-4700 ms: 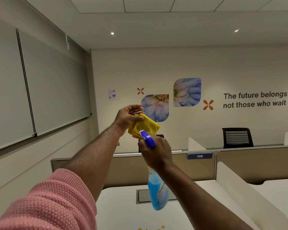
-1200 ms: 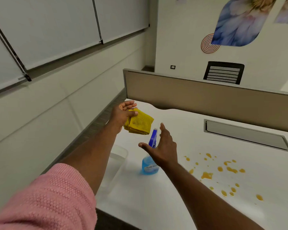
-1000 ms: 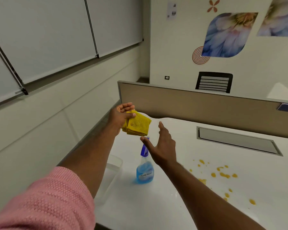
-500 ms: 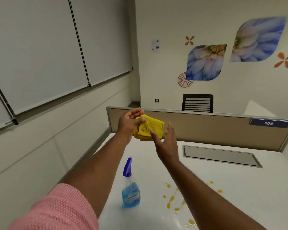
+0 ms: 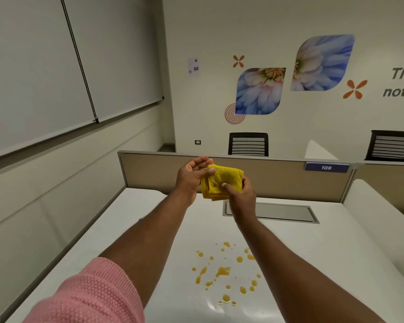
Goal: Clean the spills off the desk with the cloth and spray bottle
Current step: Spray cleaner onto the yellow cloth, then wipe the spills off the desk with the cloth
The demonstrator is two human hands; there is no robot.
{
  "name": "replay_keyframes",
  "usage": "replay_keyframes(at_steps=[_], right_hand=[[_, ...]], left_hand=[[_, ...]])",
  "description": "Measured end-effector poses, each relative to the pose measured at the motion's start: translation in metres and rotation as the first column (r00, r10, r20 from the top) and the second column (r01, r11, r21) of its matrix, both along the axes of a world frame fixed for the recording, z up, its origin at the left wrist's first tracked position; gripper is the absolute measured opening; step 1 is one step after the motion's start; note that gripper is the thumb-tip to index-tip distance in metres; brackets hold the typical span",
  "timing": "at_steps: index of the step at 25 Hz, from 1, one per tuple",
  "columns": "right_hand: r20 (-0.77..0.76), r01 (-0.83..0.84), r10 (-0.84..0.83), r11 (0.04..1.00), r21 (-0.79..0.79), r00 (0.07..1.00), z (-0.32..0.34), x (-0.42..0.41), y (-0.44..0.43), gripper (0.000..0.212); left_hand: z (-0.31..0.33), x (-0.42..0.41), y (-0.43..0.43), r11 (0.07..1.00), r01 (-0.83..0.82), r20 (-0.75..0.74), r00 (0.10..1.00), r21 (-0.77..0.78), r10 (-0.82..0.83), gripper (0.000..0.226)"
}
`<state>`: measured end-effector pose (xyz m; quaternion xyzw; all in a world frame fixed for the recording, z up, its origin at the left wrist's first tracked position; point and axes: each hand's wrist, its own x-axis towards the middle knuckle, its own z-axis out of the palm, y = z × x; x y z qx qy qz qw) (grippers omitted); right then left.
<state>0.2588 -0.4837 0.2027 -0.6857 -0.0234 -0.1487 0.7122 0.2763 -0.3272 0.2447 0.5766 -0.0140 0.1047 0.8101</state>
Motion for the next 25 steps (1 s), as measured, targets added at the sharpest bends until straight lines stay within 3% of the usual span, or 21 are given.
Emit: replay_keyframes(at_steps=[5,9,12,15,18,20,25], right_hand=[[-0.009,0.013,-0.012,0.988,0.156,1.000,-0.008,-0.003,-0.037,0.058],[-0.034,0.024,-0.016,0.969,0.245,0.999,-0.019,-0.006,-0.058,0.050],[-0.099,0.006,0.030,0.940,0.342,0.995,-0.032,-0.010,-0.068,0.057],[-0.197,-0.102,0.202,0.899,0.426,0.959,-0.051,-0.015,-0.073,0.068],[-0.271,-0.203,0.336,0.884,0.420,0.902,-0.076,-0.024,-0.076,0.047],[-0.315,-0.187,0.330,0.894,0.406,0.890,-0.091,-0.030,-0.075,0.036],[-0.362,-0.099,0.181,0.967,0.233,0.914,-0.120,-0.045,-0.065,0.044]], left_hand=[[-0.019,-0.007,-0.034,0.994,0.063,-0.073,0.996,0.094,-0.056,0.048],[-0.036,-0.019,-0.047,0.951,0.194,-0.220,0.965,0.240,-0.142,0.044],[-0.051,-0.028,-0.059,0.969,0.174,-0.223,0.966,0.178,-0.132,0.041],[-0.065,-0.037,-0.070,0.991,0.106,-0.191,0.978,0.087,-0.088,0.038],[-0.086,-0.048,-0.076,0.994,0.086,-0.206,0.976,0.064,-0.071,0.041],[-0.102,-0.056,-0.075,0.993,0.086,-0.238,0.969,0.082,-0.064,0.043],[-0.147,-0.072,-0.061,0.963,0.129,-0.340,0.940,0.236,-0.042,0.045]])
